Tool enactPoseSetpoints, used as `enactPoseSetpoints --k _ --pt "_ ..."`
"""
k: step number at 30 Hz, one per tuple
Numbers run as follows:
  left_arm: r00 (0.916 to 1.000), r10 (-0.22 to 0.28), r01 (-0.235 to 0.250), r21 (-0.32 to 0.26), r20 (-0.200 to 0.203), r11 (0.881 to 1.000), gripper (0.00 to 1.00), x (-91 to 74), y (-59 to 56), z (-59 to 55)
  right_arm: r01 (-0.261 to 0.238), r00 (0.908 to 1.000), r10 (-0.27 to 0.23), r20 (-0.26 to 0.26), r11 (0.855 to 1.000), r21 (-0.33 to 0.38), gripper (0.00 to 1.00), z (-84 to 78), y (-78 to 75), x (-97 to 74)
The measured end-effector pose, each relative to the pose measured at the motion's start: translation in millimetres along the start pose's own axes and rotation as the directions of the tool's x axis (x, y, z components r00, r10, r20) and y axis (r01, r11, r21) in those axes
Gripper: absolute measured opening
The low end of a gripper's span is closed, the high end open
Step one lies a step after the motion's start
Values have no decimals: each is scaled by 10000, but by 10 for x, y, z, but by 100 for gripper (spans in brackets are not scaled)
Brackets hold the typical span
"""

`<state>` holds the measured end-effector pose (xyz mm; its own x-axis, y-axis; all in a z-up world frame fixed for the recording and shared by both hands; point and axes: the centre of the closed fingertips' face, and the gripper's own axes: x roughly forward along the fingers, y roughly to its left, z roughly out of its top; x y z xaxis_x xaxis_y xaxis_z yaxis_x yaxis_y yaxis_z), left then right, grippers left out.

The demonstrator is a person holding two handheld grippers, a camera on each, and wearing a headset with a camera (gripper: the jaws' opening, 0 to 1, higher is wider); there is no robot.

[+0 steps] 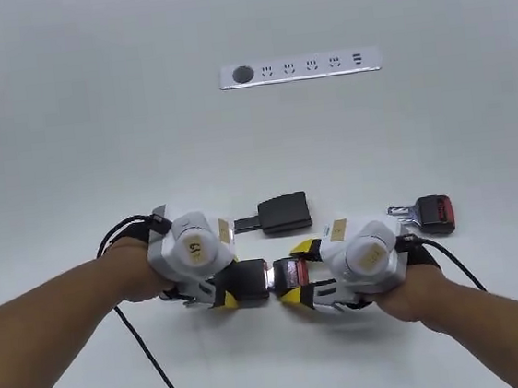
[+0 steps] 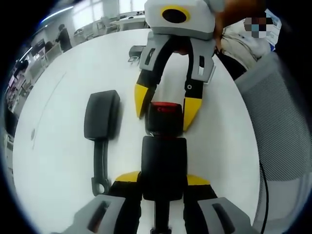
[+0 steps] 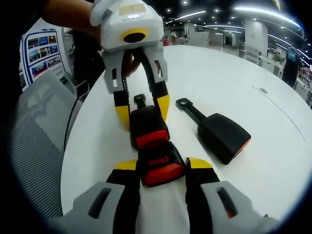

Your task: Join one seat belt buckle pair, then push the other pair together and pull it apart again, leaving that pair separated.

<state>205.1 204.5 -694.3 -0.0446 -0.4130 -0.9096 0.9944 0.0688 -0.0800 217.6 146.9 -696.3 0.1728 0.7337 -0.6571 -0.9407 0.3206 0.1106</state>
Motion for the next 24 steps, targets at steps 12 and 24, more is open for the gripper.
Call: enactPoseSetpoints --k 12,24 --pt "9984 -9 7 32 565 10000 33 0 13 -30 -60 9999 58 -115 9997 -247 35 24 17 8" --pt "9862 -290 234 361 1631 9991 33 -14 -62 -16 -415 9988 399 -285 9975 -572 33 -4 96 -37"
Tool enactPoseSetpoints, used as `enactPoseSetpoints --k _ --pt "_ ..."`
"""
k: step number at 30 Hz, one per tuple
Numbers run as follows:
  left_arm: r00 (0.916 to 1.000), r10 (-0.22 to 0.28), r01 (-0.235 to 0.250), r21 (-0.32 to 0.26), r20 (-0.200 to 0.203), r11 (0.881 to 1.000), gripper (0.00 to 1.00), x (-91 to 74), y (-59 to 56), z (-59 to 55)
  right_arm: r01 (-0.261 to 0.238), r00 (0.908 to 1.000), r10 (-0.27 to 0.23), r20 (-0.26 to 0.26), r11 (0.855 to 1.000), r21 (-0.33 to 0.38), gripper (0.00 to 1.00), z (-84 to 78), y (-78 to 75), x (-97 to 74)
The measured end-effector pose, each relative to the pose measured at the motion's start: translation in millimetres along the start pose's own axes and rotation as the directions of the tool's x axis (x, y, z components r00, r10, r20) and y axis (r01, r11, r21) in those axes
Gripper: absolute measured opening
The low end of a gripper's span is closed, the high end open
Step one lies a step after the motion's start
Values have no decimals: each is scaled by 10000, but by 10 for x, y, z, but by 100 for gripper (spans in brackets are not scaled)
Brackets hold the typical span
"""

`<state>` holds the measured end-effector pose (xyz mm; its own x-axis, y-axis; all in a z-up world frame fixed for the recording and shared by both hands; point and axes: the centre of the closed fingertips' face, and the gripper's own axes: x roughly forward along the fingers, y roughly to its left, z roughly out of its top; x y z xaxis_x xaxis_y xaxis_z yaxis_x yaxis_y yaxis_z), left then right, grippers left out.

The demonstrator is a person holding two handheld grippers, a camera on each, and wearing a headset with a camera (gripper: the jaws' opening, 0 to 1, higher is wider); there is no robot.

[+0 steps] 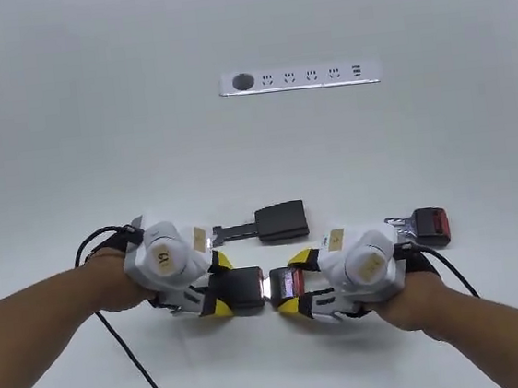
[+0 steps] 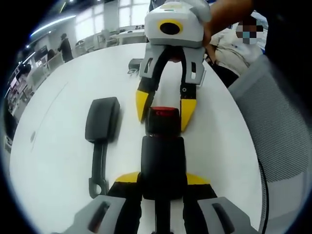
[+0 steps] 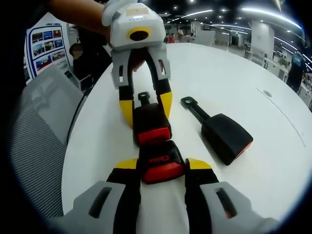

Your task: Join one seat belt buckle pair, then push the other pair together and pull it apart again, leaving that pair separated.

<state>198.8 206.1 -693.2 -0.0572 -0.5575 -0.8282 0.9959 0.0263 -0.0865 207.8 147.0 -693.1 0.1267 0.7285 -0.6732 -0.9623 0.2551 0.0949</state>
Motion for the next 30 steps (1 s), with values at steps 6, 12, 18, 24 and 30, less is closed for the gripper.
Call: enactPoseSetpoints --k 6,12,18,24,30 --pt "9994 -111 106 162 328 9998 32 -3 -7 24 -122 9994 130 325 9996 -255 32 -29 59 -42" --pt "9987 -204 193 244 465 9995 32 -26 -22 78 -156 9984 170 537 9995 -268 32 -30 69 -51" --pt "9980 -274 263 202 567 9994 32 -27 -1 44 -172 9973 191 702 9995 -283 32 -31 54 -46" --pt "9975 -269 258 184 655 9995 32 -23 -3 43 -217 9964 244 810 9992 -345 32 -20 54 -64" --pt "9969 -263 251 179 745 9995 32 -4 -5 25 -214 9954 248 925 9990 -381 32 -39 56 -56"
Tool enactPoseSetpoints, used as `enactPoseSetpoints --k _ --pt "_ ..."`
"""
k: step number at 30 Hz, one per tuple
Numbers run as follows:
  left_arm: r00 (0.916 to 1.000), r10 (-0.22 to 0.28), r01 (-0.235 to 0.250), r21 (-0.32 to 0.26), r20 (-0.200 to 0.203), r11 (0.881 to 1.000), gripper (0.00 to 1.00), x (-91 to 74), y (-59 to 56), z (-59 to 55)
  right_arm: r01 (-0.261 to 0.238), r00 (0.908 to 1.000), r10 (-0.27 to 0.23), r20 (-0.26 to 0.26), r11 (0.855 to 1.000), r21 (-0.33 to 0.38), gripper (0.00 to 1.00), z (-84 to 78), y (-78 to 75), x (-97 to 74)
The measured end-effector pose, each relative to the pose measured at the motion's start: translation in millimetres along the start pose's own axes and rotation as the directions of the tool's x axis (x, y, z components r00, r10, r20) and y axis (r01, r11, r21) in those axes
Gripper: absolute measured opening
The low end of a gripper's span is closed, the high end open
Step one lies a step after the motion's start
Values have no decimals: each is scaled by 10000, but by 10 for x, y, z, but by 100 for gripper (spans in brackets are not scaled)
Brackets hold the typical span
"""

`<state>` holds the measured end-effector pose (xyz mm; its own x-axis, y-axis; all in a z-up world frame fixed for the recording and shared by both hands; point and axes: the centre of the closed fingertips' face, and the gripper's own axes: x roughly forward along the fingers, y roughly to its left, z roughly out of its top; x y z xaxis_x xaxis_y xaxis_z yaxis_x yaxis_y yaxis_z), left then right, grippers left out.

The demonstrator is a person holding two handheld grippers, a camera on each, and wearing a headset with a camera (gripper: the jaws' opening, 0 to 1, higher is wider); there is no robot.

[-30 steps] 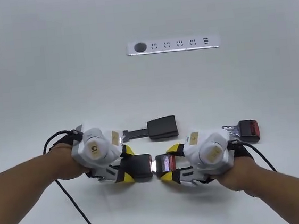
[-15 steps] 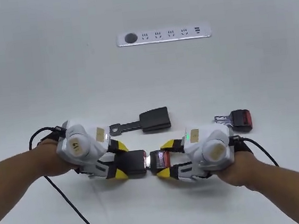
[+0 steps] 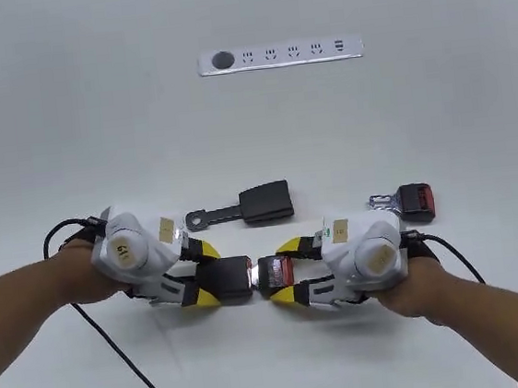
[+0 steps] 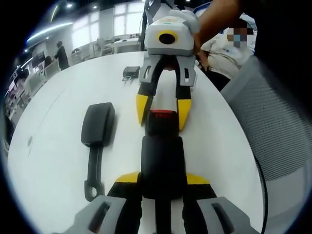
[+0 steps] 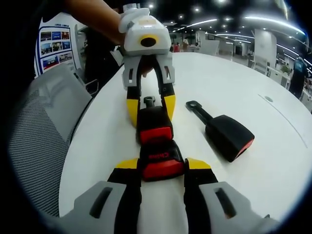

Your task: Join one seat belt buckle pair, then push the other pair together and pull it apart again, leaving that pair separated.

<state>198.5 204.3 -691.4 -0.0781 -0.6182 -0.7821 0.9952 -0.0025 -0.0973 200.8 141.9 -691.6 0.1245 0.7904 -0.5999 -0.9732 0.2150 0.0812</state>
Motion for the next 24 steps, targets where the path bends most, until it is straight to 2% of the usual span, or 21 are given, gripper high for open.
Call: enactPoseSetpoints --k 14,16,18,24 --pt "9999 22 -22 -15 -101 10000 32 4 -13 31 52 9999 -54 100 9999 111 32 35 34 -55" --pt "9998 14 -14 38 -183 10000 33 9 -19 29 14 10000 -17 87 9995 309 33 32 45 -56" --pt "9996 53 -49 169 -267 9998 33 11 -41 49 94 10000 -94 -19 9999 -41 33 20 56 -53" --pt "9978 85 -65 315 -652 9995 34 5 -46 48 170 9997 -172 -156 9997 -168 34 29 78 -82"
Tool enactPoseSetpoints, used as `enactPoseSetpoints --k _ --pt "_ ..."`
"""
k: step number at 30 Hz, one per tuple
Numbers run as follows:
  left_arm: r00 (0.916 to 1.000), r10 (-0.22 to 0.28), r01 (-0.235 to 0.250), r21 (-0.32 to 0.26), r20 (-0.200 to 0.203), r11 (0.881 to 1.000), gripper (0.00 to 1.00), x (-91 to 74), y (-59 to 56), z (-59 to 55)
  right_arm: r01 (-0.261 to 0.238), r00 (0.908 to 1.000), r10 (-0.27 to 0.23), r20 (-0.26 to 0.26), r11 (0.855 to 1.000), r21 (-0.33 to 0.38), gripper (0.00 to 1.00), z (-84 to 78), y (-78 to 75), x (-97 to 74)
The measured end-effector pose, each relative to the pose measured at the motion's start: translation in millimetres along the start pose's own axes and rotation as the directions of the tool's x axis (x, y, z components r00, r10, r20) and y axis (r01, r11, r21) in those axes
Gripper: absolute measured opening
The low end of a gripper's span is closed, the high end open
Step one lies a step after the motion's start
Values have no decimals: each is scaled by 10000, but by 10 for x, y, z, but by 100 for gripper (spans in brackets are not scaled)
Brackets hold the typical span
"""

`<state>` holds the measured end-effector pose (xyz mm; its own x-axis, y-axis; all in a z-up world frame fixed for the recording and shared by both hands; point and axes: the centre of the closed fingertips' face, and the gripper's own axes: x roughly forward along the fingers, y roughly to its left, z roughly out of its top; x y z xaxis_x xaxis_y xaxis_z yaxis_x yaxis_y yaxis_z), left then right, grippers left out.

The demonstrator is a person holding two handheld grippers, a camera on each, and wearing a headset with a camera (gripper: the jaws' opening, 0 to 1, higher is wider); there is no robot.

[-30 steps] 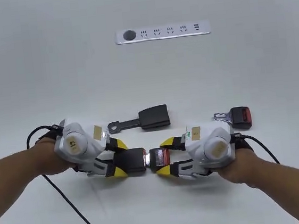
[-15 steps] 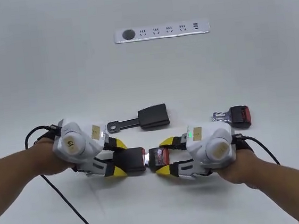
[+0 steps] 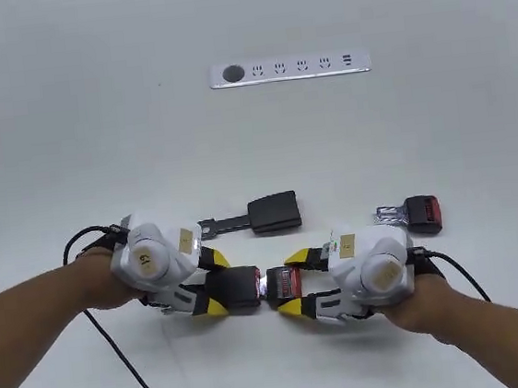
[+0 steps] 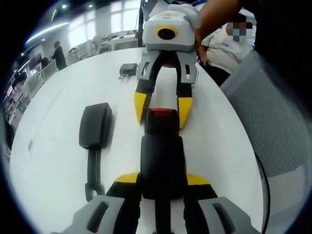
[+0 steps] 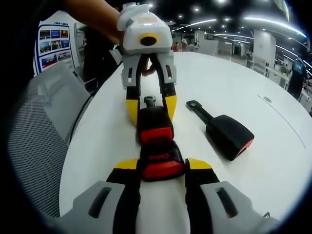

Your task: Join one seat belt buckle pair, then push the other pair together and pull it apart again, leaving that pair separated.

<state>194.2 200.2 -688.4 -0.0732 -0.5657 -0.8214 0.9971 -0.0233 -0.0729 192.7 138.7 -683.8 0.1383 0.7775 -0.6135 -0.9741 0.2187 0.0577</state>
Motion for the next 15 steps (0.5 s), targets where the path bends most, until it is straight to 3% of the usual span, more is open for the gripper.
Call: enactPoseSetpoints --k 2,3,4,5,6,8,10,12,13,15 --pt "9999 6 -6 19 -170 10000 36 -1 -12 0 106 9999 -108 -104 9998 -178 35 20 -6 -29" --pt "9998 77 -79 -67 -201 9999 42 -3 -6 -5 241 9995 -239 -226 9997 82 35 15 -25 -49" --pt "9988 436 -443 -323 -236 9985 49 -12 32 4 353 9994 -358 22 9934 1091 36 66 -23 -73" --pt "9990 413 -418 -312 -169 9986 54 -15 24 25 189 9995 -217 209 9917 1271 41 97 -4 -85" --pt "9987 487 -478 -457 179 9978 54 -60 19 105 219 9967 -329 741 9892 1447 48 117 -73 -84" --pt "9943 891 -839 -856 589 9928 55 -133 70 211 501 9959 -593 690 9904 1291 61 124 -111 -147" --pt "9867 1339 -1242 -1044 924 9868 67 -217 146 308 566 9956 -658 663 9896 1323 69 124 -123 -193" --pt "9831 1521 -1361 -1485 1019 9795 79 -252 209 309 639 9945 -747 728 9880 1409 73 99 -142 -215" --pt "9802 1639 -1480 -1382 1114 9793 80 -292 209 375 710 9944 -813 671 9870 1439 74 96 -140 -245" --pt "9781 1748 -1593 -1337 1133 9781 80 -316 220 362 824 9930 -938 718 9857 1470 74 115 -136 -313"
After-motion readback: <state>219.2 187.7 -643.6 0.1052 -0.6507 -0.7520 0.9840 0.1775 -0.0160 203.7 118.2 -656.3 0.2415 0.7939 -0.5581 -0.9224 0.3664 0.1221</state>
